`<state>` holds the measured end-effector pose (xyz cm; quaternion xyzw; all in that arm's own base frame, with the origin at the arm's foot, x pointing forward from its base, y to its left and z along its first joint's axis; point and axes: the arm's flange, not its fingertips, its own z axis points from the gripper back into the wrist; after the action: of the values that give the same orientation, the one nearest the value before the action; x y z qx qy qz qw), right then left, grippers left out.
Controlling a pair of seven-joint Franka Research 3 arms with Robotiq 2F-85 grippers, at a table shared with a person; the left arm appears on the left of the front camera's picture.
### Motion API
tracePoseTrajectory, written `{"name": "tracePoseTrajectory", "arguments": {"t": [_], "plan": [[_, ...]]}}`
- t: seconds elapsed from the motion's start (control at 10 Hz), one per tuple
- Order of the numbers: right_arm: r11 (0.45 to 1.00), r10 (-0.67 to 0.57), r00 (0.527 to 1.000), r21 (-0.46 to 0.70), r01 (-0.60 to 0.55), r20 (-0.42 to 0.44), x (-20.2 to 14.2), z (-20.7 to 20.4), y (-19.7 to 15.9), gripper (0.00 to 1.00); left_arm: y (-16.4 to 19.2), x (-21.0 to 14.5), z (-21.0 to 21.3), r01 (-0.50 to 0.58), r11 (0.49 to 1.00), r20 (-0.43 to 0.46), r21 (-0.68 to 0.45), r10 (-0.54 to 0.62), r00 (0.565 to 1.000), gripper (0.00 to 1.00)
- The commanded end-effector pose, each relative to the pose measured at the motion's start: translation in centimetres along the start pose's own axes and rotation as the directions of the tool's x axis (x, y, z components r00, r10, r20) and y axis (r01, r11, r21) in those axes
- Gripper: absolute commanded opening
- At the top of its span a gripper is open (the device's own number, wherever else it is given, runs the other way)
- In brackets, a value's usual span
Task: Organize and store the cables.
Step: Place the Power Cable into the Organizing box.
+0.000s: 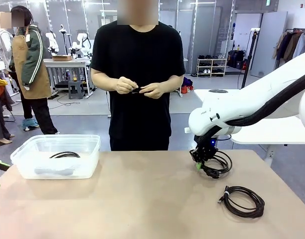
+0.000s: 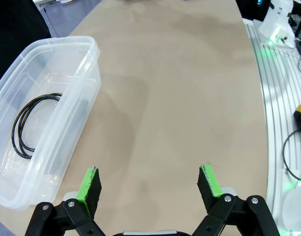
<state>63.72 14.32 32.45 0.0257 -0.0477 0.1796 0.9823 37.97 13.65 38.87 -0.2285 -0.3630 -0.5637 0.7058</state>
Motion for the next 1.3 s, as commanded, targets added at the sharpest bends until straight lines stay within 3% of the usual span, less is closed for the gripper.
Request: {"name": "tracePoseTrajectory", "arguments": {"t": [0.0, 0.2, 0.3, 0.6, 0.9, 1.2], "plan": [[0.999, 0.038, 0.998, 0.022, -0.039, 0.046, -1.9, 1.7, 2.1, 0.00, 0.0, 0.3, 0.1, -0.017, 1.000, -0.006, 0.012, 0.018, 1.000, 1.00], [0.971, 0.220, 0.971, 0.074, -0.227, 0.095, -3.7, 4.1, 7.3, 0.00, 0.0, 0.3, 0.1, -0.017, 1.000, -0.006, 0.012, 0.018, 1.000, 1.00], [0.948, 0.312, 0.947, 0.047, -0.316, 0.073, -4.5, 4.6, 9.8, 0.14, 0.0, 0.3, 0.1, -0.017, 1.000, -0.006, 0.012, 0.018, 1.000, 1.00], [0.852, 0.506, 0.856, 0.092, -0.515, 0.109, -7.2, 6.0, 17.7, 0.14, 0.0, 0.3, 0.1, -0.017, 1.000, -0.006, 0.012, 0.018, 1.000, 1.00], [0.798, 0.578, 0.808, 0.126, -0.589, 0.118, -8.3, 4.5, 23.8, 0.14, 0.0, 0.3, 0.1, -0.017, 1.000, -0.006, 0.012, 0.018, 1.000, 1.00], [0.737, 0.628, 0.771, 0.235, -0.633, 0.106, -7.9, 2.0, 26.7, 0.14, 0.0, 0.3, 0.1, -0.017, 1.000, -0.006, 0.012, 0.018, 1.000, 1.00]]}}
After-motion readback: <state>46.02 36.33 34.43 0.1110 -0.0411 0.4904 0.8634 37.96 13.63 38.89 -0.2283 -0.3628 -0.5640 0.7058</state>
